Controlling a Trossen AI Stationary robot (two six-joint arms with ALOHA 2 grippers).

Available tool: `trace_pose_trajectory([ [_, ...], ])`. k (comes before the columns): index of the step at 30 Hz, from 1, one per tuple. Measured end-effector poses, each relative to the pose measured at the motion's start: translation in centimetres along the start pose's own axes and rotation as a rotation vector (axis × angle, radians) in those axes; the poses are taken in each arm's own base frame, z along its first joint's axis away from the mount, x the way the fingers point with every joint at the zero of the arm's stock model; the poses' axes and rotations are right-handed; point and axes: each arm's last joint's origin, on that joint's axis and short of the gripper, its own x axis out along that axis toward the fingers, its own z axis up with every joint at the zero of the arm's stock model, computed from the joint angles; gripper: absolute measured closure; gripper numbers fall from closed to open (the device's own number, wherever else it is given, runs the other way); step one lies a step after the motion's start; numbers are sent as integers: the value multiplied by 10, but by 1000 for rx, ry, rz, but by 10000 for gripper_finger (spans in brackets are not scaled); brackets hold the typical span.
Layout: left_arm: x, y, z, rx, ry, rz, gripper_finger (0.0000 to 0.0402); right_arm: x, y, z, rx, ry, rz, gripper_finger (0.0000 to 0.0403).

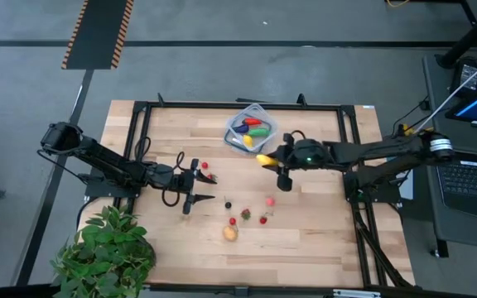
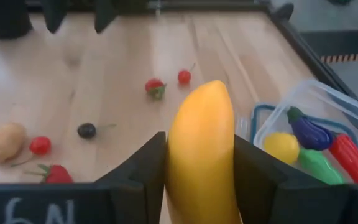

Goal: Pick and placing Produce into tupperware
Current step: Put the yellow banana into the transparent container

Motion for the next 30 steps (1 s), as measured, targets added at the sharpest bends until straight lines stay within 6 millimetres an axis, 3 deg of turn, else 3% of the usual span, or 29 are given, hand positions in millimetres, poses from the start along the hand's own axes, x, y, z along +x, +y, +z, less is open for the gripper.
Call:
trace_pose_trajectory([
  [13,0,0,1,-26,-8,0,182,-18,4,-43,-2,-245,36,258],
  [30,0,0,1,-29,-8,0,182,-26,4,-64,-39,-477,105,258],
])
